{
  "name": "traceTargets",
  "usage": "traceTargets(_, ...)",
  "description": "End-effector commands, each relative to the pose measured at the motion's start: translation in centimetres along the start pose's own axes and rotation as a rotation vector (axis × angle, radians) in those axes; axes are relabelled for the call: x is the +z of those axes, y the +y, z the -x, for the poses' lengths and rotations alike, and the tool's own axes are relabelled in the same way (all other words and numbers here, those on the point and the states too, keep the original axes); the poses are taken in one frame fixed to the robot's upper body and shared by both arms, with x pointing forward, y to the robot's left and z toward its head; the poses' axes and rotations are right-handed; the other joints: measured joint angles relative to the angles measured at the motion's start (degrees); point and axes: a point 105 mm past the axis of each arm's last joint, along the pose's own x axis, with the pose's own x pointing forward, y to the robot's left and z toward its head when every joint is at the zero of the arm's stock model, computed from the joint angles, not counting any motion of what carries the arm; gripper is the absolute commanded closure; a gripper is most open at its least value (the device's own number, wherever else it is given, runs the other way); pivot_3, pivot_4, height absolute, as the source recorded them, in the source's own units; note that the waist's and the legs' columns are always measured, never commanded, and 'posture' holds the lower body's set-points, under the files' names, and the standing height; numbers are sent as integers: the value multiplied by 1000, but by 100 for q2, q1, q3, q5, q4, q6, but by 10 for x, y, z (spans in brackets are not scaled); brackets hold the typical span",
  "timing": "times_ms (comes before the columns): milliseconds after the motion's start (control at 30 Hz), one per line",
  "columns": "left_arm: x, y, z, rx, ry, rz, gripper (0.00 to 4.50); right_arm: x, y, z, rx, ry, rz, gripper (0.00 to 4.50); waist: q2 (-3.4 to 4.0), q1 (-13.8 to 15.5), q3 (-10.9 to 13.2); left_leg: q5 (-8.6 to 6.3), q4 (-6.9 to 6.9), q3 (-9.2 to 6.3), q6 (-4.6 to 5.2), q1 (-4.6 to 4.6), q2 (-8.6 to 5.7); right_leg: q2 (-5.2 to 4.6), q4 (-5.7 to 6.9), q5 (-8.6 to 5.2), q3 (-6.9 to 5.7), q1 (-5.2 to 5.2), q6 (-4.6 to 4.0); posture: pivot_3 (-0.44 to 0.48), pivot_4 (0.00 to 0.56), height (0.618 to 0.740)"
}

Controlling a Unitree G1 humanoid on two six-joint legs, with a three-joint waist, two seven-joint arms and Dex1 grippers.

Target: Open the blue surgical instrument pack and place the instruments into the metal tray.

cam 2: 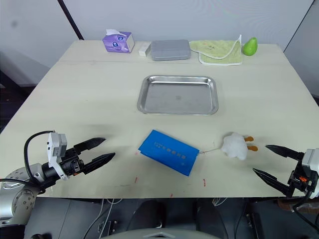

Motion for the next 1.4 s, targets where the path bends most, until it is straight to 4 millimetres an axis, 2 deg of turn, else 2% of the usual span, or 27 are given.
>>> traceTargets(33,6,-2,-2,-28,23,-24,26,12,5,-1,-5,-30,32,0,0,0,0,0,0,0,0,0,0,0,0,0,0,0,0,0,150,740)
traceTargets(167,23,-1,-14,-69,-12,-76,26,18,17,-12,-44,-43,26,0,0,49,-1,0,0,-9,0,-1,0,0,3,-1,-10,1,-2,0,150,740)
traceTargets(333,24,6,-29,-91,144,-112,26,28,34,-34,-90,24,86,0,0,30,-2,0,0,-11,-1,1,0,1,5,-2,-10,3,-3,0,150,740)
traceTargets(400,26,13,-35,-163,185,-107,26,31,55,-49,-9,56,-1,0,1,31,-1,0,0,-7,-1,0,0,-1,4,-2,-8,4,-2,0,150,740)
traceTargets(433,27,18,-38,-197,202,-105,417,28,65,-55,38,82,-28,396,-3,62,3,0,0,-7,-1,1,0,-1,5,-2,-9,3,-3,0,150,740)
traceTargets(500,25,23,-43,-273,254,-124,718,18,76,-66,82,137,-64,701,-6,83,-5,1,1,-23,-1,-1,1,3,10,-7,-29,4,-13,0,150,740)
traceTargets(533,25,26,-46,-295,267,-135,1267,14,78,-71,80,154,-69,1333,-8,96,-5,1,1,-26,-1,4,0,4,10,-8,-31,10,-16,0,150,740)
traceTargets(567,25,29,-50,-309,275,-139,1267,11,77,-76,68,169,-74,1333,-6,108,-5,1,2,-28,-1,3,-1,4,8,-9,-34,11,-16,0,150,740)
traceTargets(633,25,34,-57,-343,299,-157,1951,4,80,-84,74,199,-73,2076,-10,116,-4,1,11,-22,0,-4,-4,3,6,-10,-24,9,-13,0,150,740)
traceTargets(667,25,35,-61,-363,308,-165,2078,2,81,-88,72,211,-79,2190,-12,118,-2,0,16,-26,0,-8,-4,3,6,-11,-28,9,-12,0,150,740)
traceTargets(700,25,36,-65,-380,313,-172,2611,-1,82,-92,74,224,-82,2820,-13,119,-2,0,25,-31,0,-17,-4,4,8,-11,-31,6,-11,0,150,740)
traceTargets(767,25,36,-73,-421,329,-187,3089,-6,83,-101,75,248,-76,3274,-20,123,-4,0,27,-34,0,-18,-4,4,8,-11,-34,6,-12,0,150,740)
traceTargets(800,24,36,-77,-439,337,-195,3521,-8,84,-105,80,259,-69,3857,-20,124,-4,0,37,-48,1,-24,-4,6,9,-11,-46,9,-13,0,150,740)
traceTargets(833,24,35,-81,-458,347,-207,3521,-10,85,-110,85,270,-63,3857,-17,130,-4,0,37,-48,1,-24,-4,6,9,-11,-46,9,-13,0,150,740)
traceTargets(867,23,35,-84,-473,355,-220,4195,-11,86,-113,92,279,-63,4459,-19,130,-5,0,37,-46,1,-22,-4,4,11,-11,-44,11,-12,0,150,740)
traceTargets(900,23,35,-86,-486,360,-227,4365,-11,86,-116,97,289,-55,4497,-20,130,-4,0,38,-50,1,-21,-4,5,10,-12,-47,14,-13,0,150,740)
traceTargets(1067,25,30,-101,-541,356,-268,4365,-19,84,-128,112,338,-20,4497,-20,125,-5,0,40,-56,1,-28,-5,5,9,-11,-51,12,-12,0,150,740)
traceTargets(1133,24,22,-109,-581,349,-281,4365,-21,82,-135,118,340,-13,4497,-20,114,-5,0,40,-60,1,-28,-5,6,9,-11,-52,12,-12,0,150,740)
traceTargets(1233,21,12,-117,-617,337,-279,4365,-17,80,-144,134,320,0,4497,-23,104,-7,0,40,-60,2,-25,-4,6,11,-11,-52,15,-12,0,150,740)
traceTargets(1400,18,-1,-120,-644,305,-262,4365,-12,84,-151,181,284,-8,4497,-23,97,-7,0,40,-64,2,-25,-4,7,11,-12,-54,16,-14,0,150,740)
